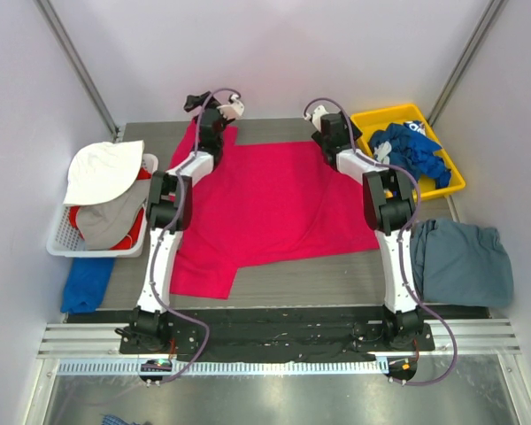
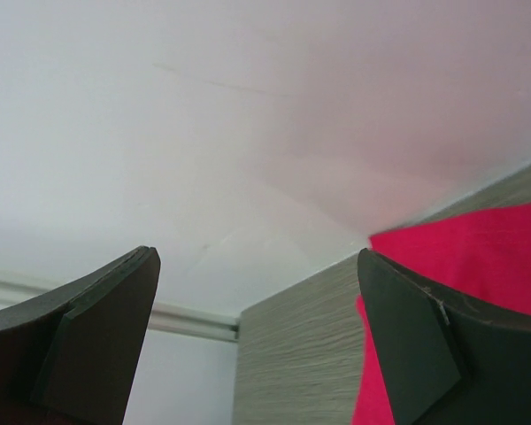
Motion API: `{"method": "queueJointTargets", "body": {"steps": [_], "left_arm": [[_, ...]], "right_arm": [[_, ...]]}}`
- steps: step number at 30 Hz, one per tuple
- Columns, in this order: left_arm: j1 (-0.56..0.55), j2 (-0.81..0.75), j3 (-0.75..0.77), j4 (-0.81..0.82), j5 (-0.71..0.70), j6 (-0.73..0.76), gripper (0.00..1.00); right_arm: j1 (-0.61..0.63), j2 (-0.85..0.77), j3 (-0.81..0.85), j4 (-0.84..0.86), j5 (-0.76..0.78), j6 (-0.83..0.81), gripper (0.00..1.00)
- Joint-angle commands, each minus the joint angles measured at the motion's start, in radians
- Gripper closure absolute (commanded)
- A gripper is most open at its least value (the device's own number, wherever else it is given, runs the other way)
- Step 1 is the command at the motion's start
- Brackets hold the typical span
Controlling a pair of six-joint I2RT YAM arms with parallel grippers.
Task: Fold and stack the t-shirts
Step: Flatten the tshirt out
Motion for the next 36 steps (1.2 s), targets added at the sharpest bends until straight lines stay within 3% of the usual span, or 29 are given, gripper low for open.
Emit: {"method": "queueJointTargets", "body": {"steps": [1, 4, 8, 11, 14, 21, 36], "left_arm": [[-0.019, -0.293, -0.142, 0.126, -0.068, -0.072, 0.00], [-0.022, -0.440, -0.256, -0.016, -0.068, -0.137, 0.00], [-0.023, -0.604, -0.388, -0.368, -0.012, -0.250, 0.00], [-0.017, -0.700, -0.535, -0.536, 0.050, -0.296, 0.00], [-0.011, -0.749, -0.656, -0.573, 0.085, -0.293, 0.00], [0.012, -0.688, -0.729, -0.583, 0.088, -0.281, 0.00], [0.038, -0.424, -0.560, -0.556, 0.064, -0.238, 0.00]], "right_arm": [[0.036, -0.217, -0.069, 0.003, -0.041, 0.095, 0.15], [0.054, -0.306, -0.101, -0.080, -0.093, 0.149, 0.13], [0.061, -0.381, -0.097, -0.334, -0.228, 0.235, 0.12], [0.061, -0.429, -0.123, -0.456, -0.329, 0.268, 0.12], [0.061, -0.476, -0.199, -0.456, -0.354, 0.269, 0.11], [0.061, -0.499, -0.251, -0.444, -0.383, 0.289, 0.12], [0.062, -0.423, -0.247, -0.421, -0.357, 0.256, 0.12]]}}
